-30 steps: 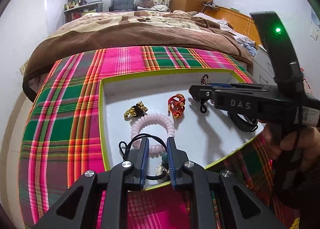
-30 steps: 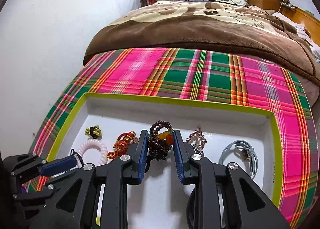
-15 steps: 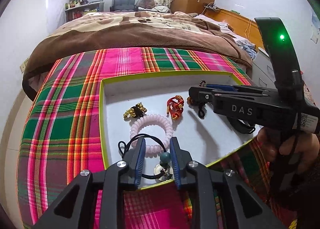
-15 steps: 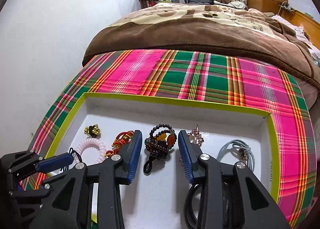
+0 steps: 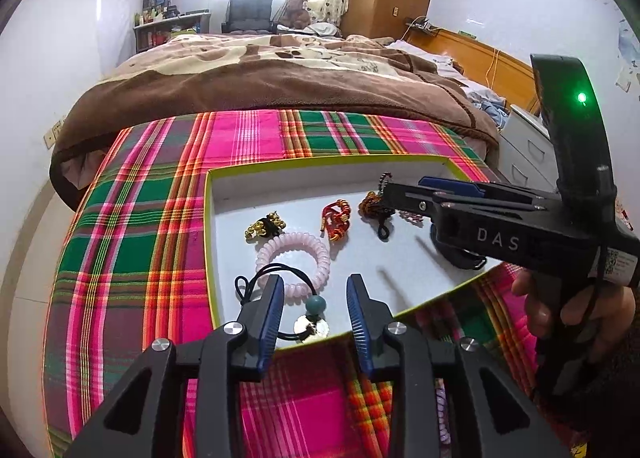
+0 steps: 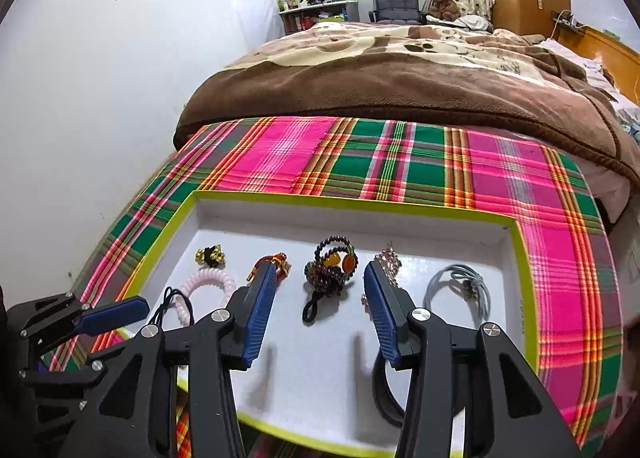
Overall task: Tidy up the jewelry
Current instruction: 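Withdraw both tools from the tray toward the lilac coil and red tassel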
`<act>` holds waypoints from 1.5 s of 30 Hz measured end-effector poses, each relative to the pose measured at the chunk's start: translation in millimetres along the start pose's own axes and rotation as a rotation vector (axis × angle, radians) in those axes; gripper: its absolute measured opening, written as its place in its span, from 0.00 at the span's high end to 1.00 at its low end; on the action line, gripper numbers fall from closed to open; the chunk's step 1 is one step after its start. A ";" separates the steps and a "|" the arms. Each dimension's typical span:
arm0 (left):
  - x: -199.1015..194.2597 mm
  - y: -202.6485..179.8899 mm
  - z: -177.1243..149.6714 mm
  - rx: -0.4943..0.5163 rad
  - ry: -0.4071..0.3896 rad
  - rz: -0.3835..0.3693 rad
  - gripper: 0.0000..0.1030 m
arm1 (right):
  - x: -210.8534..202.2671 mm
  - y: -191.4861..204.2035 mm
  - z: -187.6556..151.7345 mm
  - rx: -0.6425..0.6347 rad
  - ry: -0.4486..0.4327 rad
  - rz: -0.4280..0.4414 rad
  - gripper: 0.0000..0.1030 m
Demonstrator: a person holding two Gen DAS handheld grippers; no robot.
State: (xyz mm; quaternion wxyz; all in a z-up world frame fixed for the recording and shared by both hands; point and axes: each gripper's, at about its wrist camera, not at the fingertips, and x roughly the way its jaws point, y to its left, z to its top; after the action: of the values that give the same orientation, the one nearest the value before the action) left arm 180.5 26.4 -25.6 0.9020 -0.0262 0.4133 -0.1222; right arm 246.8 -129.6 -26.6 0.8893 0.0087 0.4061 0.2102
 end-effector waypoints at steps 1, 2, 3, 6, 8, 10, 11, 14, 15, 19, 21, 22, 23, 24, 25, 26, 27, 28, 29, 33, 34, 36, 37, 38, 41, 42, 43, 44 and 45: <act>-2.3 -1.1 -0.8 -0.001 -0.002 0.002 0.69 | -2.5 0.4 -0.9 -0.002 -0.003 -0.004 0.55; -4.2 -1.7 -1.6 0.000 -0.004 0.004 0.69 | -5.4 0.3 -2.2 -0.001 -0.006 -0.008 0.55; -6.2 -2.6 -2.3 -0.001 -0.007 0.003 0.69 | -9.4 0.5 -4.0 -0.001 -0.012 -0.008 0.55; -11.8 -4.8 -3.5 -0.005 -0.012 0.010 0.69 | -19.0 -0.1 -9.2 -0.001 -0.023 -0.012 0.55; -16.5 -6.4 -5.5 -0.008 -0.016 0.010 0.68 | -24.5 -0.2 -12.1 -0.002 -0.027 -0.013 0.55; -21.8 -8.9 -7.0 -0.010 -0.023 0.001 0.68 | -31.4 -0.4 -16.1 0.001 -0.034 -0.015 0.55; -24.2 -9.4 -7.9 -0.013 -0.027 -0.001 0.68 | -34.9 -1.0 -18.1 0.004 -0.038 -0.015 0.55; -31.9 -11.7 -12.1 -0.019 -0.036 -0.008 0.68 | -45.8 -2.1 -25.0 0.011 -0.047 -0.010 0.55; -34.8 -12.8 -13.8 -0.020 -0.039 -0.010 0.68 | -49.3 -2.6 -27.4 0.013 -0.051 -0.011 0.55; -44.9 -17.4 -21.3 -0.018 -0.050 -0.019 0.68 | -63.5 -5.8 -39.2 0.027 -0.062 -0.006 0.55; -49.1 -19.0 -25.9 -0.024 -0.052 -0.020 0.68 | -70.7 -8.0 -46.9 0.037 -0.068 -0.006 0.55; -50.6 -19.1 -27.3 -0.026 -0.053 -0.023 0.68 | -73.6 -9.5 -49.9 0.044 -0.070 -0.005 0.55; -52.1 -19.4 -29.8 -0.030 -0.053 -0.026 0.68 | -75.9 -10.9 -52.2 0.050 -0.071 -0.005 0.55; -53.6 -20.0 -32.4 -0.033 -0.052 -0.029 0.68 | -78.8 -12.6 -56.4 0.058 -0.072 -0.002 0.55; -54.6 -20.7 -35.2 -0.033 -0.050 -0.032 0.68 | -81.0 -13.9 -60.3 0.061 -0.070 0.001 0.55; -55.6 -21.1 -38.1 -0.033 -0.049 -0.032 0.68 | -82.8 -14.3 -65.6 0.060 -0.063 0.005 0.55; -56.4 -21.7 -41.1 -0.035 -0.048 -0.032 0.68 | -83.5 -14.3 -68.7 0.055 -0.059 0.005 0.55; -57.4 -23.0 -44.0 -0.037 -0.047 -0.037 0.68 | -84.2 -13.0 -73.5 0.043 -0.055 0.002 0.55; -58.3 -23.5 -47.5 -0.040 -0.046 -0.044 0.68 | -84.7 -11.2 -78.0 0.031 -0.052 -0.002 0.55; -59.3 -23.9 -60.2 -0.046 -0.032 -0.047 0.68 | -85.4 -7.2 -97.1 0.011 -0.025 0.010 0.55; -59.3 -24.4 -63.6 -0.047 -0.027 -0.046 0.68 | -85.1 -6.2 -100.6 0.011 -0.021 0.015 0.55; -58.9 -24.6 -69.0 -0.050 -0.019 -0.050 0.68 | -83.6 -4.5 -106.1 0.015 -0.012 0.031 0.55; -58.9 -24.0 -71.0 -0.051 -0.017 -0.050 0.68 | -82.4 -3.2 -108.1 0.013 -0.007 0.043 0.55; -59.1 -23.7 -73.4 -0.053 -0.015 -0.048 0.68 | -81.5 -1.8 -109.7 0.008 -0.004 0.047 0.55; -60.1 -22.7 -78.9 -0.055 -0.010 -0.048 0.68 | -75.8 3.1 -114.1 -0.007 0.024 0.047 0.55; -60.3 -22.7 -80.4 -0.056 -0.008 -0.047 0.68 | -72.9 4.2 -115.0 -0.009 0.036 0.055 0.55; -60.5 -22.5 -81.3 -0.057 -0.008 -0.047 0.68 | -70.3 4.4 -115.6 -0.008 0.043 0.057 0.55; -60.6 -22.2 -82.1 -0.059 -0.007 -0.049 0.68 | -67.3 4.6 -116.1 -0.007 0.053 0.058 0.55; -60.6 -21.8 -83.0 -0.061 -0.005 -0.049 0.68 | -63.6 4.6 -116.3 -0.007 0.067 0.053 0.55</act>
State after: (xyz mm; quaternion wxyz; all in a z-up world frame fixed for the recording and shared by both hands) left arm 75.6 24.5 -32.1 0.8985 -0.0639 0.4139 -0.1316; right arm 123.7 -167.6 -58.0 0.8694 0.0092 0.4345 0.2353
